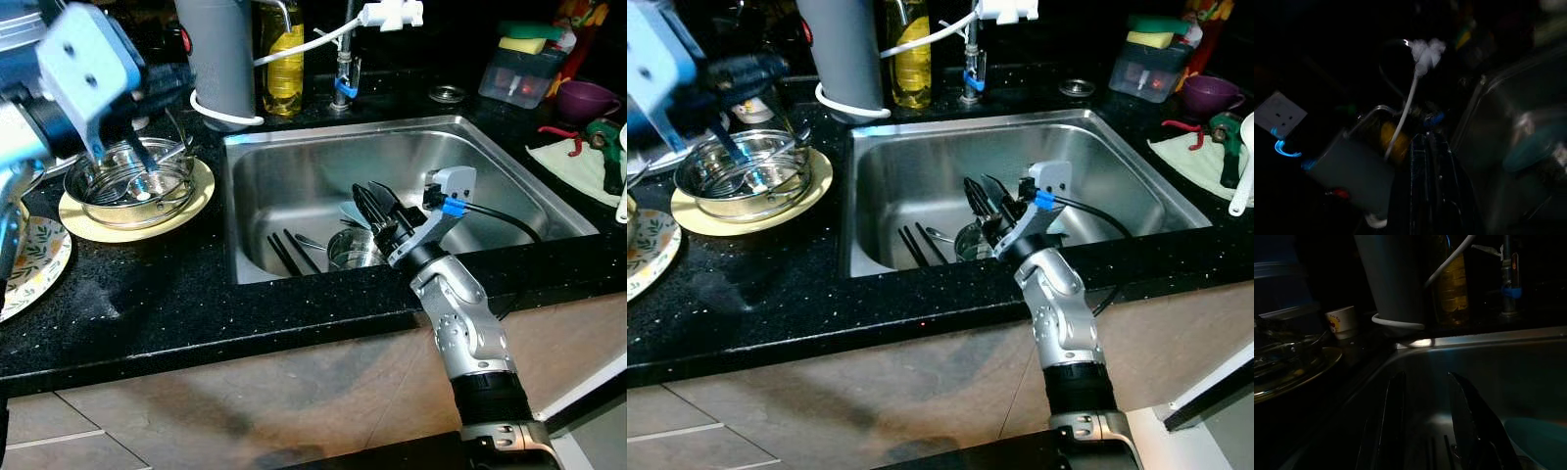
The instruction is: Kitchen organization
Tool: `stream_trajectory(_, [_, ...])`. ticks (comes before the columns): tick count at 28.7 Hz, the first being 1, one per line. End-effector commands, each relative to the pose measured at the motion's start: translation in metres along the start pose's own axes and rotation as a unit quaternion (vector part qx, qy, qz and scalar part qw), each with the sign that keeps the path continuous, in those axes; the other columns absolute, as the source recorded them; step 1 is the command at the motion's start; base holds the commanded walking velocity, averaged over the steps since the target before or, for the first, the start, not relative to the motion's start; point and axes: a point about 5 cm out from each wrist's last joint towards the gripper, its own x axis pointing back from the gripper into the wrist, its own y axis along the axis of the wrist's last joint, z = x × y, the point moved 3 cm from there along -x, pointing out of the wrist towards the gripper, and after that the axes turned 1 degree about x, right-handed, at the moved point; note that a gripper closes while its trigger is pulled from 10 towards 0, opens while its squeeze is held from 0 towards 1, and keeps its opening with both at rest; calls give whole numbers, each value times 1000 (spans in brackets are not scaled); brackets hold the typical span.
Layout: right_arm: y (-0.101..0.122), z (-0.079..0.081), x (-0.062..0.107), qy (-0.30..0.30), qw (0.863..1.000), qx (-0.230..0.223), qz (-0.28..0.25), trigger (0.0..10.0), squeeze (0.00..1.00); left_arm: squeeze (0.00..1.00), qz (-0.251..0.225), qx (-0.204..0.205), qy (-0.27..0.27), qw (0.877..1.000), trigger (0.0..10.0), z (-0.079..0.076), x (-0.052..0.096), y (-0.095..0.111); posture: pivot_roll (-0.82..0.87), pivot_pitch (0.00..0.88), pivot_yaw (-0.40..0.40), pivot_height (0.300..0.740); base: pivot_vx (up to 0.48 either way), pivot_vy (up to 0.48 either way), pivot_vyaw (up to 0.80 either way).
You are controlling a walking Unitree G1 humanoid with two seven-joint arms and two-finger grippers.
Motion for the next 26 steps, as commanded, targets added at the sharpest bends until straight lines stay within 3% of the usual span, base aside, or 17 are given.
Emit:
stream_trajectory(1, [-6, -1, 2, -1, 1000, -9, 11, 10000, 0, 0, -44, 55, 13, 997, 0, 8, -4, 19, -27, 166, -5, 740, 0, 0, 0])
stream_trajectory(3, [-6, -1, 2, -3, 1000, -11, 9, 10000, 0, 0, -102, 133, 64, 984, 0, 16, -13, 30, -26, 164, -6, 740, 0, 0, 0])
stream_trajectory(6, [-5, -1, 1, -4, 1000, -13, 7, 10000, 0, 0, -135, 170, 101, 971, 0, 21, -19, 34, -29, 160, -6, 740, 0, 0, 0])
stream_trajectory(7, [-4, 1, 1, -4, 1000, -19, 3, 10000, 0, 0, -176, 216, 157, 947, 0, 31, -25, 38, -31, 157, -3, 740, 0, 0, 0])
stream_trajectory(8, [-4, 1, 1, -4, 1000, -19, 3, 10000, 0, 0, -176, 216, 157, 947, 0, 31, -25, 38, -31, 157, -3, 740, 0, 0, 0])
stream_trajectory(11, [2, 2, -1, -13, 998, -51, -16, 10000, 0, 0, -209, 315, 205, 903, 0, 38, -28, 33, -33, 152, 2, 740, 0, 0, 0])
stream_trajectory(12, [2, 2, -1, -13, 998, -51, -16, 10000, 0, 0, -209, 315, 205, 903, 0, 38, -28, 33, -33, 152, 2, 740, 0, 0, 0])
stream_trajectory(13, [10, 2, -2, -18, 994, -102, -42, 10000, 0, 0, -197, 360, 218, 885, 0, 34, -30, 20, -34, 150, 5, 740, 0, 0, 0])
stream_trajectory(14, [10, 2, -2, -18, 994, -102, -42, 10000, 0, 0, -197, 360, 218, 885, 0, 34, -30, 20, -34, 150, 5, 740, 0, 0, 0])
stream_trajectory(15, [18, 4, -2, -14, 988, -141, -66, 10000, 1000, 0, -165, 388, 229, 877, 0, 26, -31, 5, -37, 149, 7, 740, 0, 0, 0])
stream_trajectory(16, [18, 4, -2, -14, 988, -141, -66, 10000, 1000, 0, -165, 388, 229, 877, 0, 26, -31, 5, -37, 149, 7, 740, 0, 0, 0])
stream_trajectory(18, [28, 7, -1, -5, 984, -156, -87, 10000, 1000, 0, -136, 422, 238, 864, 0, 15, -30, -11, -41, 147, 12, 740, 0, 0, 0])
stream_trajectory(20, [31, 8, -1, -1, 983, -158, -92, 10000, 1000, 0, -131, 426, 240, 863, 0, 11, -29, -14, -41, 147, 12, 740, 0, 0, 0])
stream_trajectory(24, [32, 10, -1, 5, 983, -160, -91, 10000, 1000, 0, -102, 427, 239, 866, 0, 4, -26, -24, -41, 144, 10, 740, 0, 0, 0])
stream_trajectory(26, [32, 11, -1, 7, 983, -159, -89, 10000, 1000, 0, -89, 416, 228, 876, 0, 1, -26, -25, -41, 144, 10, 740, 0, 0, 0])
